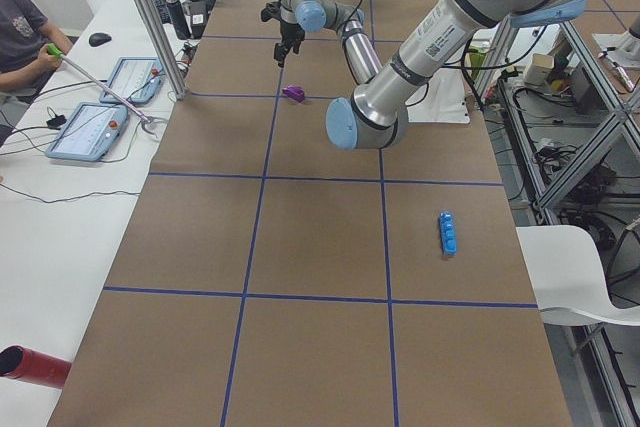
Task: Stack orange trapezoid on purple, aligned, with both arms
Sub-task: 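Release the purple block with the left gripper while the right gripper grasps the orange trapezoid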
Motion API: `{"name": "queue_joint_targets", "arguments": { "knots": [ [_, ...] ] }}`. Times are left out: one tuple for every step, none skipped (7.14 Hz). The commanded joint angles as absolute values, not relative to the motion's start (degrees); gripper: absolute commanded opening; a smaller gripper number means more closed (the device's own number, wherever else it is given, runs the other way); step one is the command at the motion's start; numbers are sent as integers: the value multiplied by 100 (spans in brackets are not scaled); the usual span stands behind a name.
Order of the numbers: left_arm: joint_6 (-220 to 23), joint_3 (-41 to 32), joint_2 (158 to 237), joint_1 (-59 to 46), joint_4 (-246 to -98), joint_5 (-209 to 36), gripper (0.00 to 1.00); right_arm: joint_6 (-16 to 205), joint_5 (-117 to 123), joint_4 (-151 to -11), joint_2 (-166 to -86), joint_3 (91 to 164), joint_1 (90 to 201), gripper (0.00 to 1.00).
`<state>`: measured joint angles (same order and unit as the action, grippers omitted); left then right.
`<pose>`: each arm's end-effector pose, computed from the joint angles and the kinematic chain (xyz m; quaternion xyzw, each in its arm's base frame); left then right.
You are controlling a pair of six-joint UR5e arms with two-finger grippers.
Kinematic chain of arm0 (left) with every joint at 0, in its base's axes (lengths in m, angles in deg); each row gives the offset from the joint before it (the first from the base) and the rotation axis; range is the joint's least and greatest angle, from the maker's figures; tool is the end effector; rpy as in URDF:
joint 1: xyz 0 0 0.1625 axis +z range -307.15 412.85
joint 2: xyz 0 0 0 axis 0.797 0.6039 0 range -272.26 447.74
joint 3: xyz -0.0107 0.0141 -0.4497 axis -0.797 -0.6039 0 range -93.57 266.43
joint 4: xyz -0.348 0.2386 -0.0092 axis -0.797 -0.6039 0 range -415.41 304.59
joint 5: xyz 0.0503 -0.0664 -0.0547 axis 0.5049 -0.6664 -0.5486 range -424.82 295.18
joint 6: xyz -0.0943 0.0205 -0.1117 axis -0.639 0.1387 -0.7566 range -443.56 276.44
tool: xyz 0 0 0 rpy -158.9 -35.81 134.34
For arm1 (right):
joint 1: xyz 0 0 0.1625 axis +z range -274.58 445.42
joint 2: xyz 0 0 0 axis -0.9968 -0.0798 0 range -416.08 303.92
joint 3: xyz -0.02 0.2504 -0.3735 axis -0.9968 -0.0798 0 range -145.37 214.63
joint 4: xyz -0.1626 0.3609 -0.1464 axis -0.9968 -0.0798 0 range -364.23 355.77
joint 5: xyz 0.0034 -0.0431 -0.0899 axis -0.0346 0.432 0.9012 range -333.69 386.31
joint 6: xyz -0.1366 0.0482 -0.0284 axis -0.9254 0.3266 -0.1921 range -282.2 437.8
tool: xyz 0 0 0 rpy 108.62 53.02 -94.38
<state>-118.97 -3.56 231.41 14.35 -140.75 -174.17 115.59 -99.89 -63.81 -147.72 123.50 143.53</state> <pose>0.5503 -0.5456 0.1228 0.1914 0.3922 0.1946 0.8785 -0.2413 -0.4750 0.6910 0.0141 -0.3774 -0.0267 0.9256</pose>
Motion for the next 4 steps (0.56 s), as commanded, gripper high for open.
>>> {"name": "queue_joint_targets", "arguments": {
  "knots": [
    [-11898, -374, 23136, 1435, -14058, -17424, 100, 11437, -9999, -6391, -14722, 12278, 14352, 0],
    [-11898, -401, 23136, 1435, -14032, -17424, 100, 11428, -10025, -6391, -14713, 12322, 14352, 0],
    [-11898, -409, 23136, 1418, -14023, -17424, 100, 11489, -10086, -6460, -14591, 12348, 14395, 0],
    [-11889, -418, 23136, 1348, -13901, -17433, 100, 11524, -10348, -6792, -14277, 12392, 14648, 0]
  ]
}}
